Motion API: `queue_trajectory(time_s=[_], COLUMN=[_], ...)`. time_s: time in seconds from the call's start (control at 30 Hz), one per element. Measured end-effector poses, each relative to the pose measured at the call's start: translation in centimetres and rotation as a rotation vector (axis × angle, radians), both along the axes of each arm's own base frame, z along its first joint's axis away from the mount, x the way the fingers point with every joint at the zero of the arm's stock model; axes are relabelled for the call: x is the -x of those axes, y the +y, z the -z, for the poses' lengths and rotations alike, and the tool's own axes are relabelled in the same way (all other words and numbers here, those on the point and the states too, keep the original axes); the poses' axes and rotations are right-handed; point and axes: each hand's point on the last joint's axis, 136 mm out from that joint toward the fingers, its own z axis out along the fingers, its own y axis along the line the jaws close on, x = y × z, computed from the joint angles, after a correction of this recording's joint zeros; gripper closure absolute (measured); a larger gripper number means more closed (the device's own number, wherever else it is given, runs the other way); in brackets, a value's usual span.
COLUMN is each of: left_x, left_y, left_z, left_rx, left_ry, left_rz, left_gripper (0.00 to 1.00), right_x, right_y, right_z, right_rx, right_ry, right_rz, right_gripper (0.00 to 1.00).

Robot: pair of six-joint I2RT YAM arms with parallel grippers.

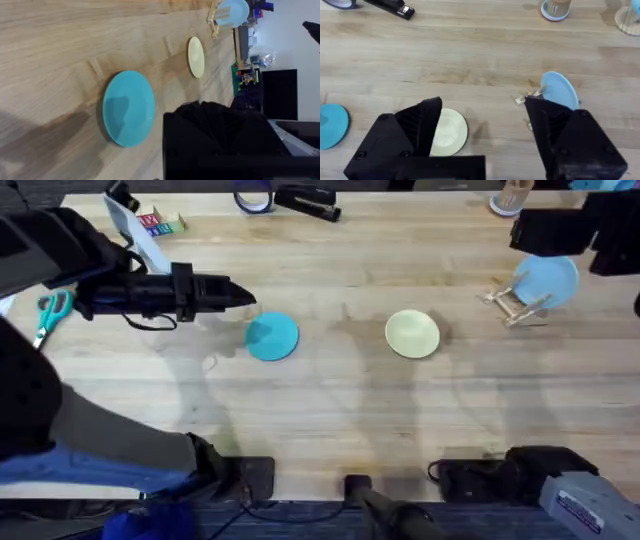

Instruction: Pick up the plates from the table one by one and place each into a slot on the dish rack.

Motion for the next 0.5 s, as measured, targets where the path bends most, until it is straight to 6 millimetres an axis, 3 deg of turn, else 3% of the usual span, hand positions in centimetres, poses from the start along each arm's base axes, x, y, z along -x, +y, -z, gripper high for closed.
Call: queue_trajectory(time_s=[0.2,0.5], left_x=[-0.6,-0.8], left_y=[0.4,0.7], left_z=[3.2,6.0], left_rx=[0.004,0.014], left_ry=[0.054,0.106], left_rz=[0.013,0.019], left_gripper=[0.963,0.962], right_x=[0.0,0.0], right_y=[0.0,0.0], right_z=[0.0,0.0], right_rx=[0.000,0.000], right_ry=[0.000,0.000], right_rz=[0.000,0.000], right_gripper=[0.005,0.006])
